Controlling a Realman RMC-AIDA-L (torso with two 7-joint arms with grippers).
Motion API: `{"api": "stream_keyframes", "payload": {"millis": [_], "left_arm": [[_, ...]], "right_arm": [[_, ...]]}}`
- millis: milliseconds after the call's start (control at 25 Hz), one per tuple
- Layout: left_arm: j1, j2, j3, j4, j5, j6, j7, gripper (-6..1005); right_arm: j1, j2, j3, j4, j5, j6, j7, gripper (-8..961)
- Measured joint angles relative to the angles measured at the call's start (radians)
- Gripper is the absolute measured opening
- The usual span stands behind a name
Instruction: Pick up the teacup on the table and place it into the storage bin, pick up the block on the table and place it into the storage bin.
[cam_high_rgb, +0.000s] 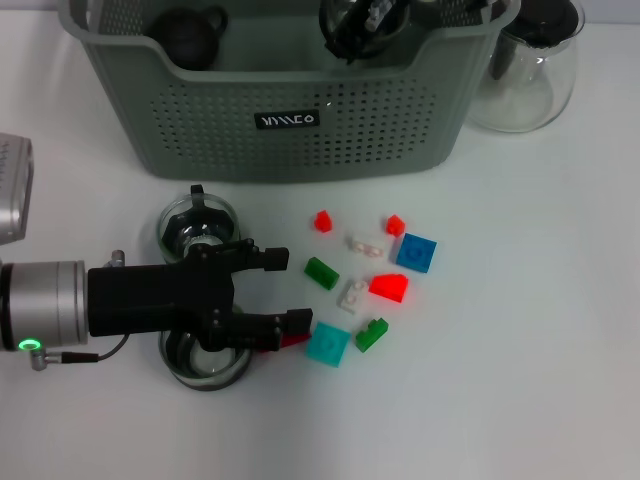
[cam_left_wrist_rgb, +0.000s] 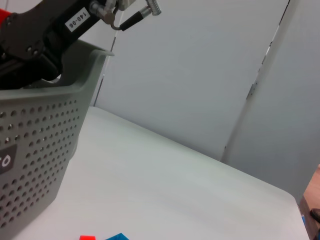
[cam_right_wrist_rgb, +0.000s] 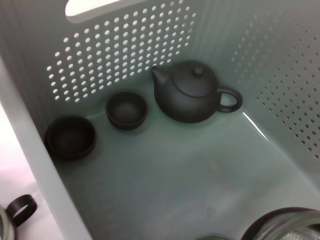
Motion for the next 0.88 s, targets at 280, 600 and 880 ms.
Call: {"api": "stream_keyframes", "payload": {"millis": [280, 600, 880], "left_arm": [[0.001, -0.001, 0.001, 0.0, 0.0, 0.001, -0.001, 888], [0.002, -0.002, 0.002, 0.0, 0.0, 0.0, -0.001, 888], [0.002, -0.002, -0.002, 0.0, 0.0, 0.001, -0.001, 888]], "right_arm": [[-0.001, 0.001, 0.0, 0.0, 0.0, -0.004, 0.002, 108], [-0.001, 0.001, 0.0, -0.009, 0.0, -0.022, 0.004, 242], [-0.001, 0.001, 0.002, -0.033, 0.0, -0.029, 0.005, 338]]}}
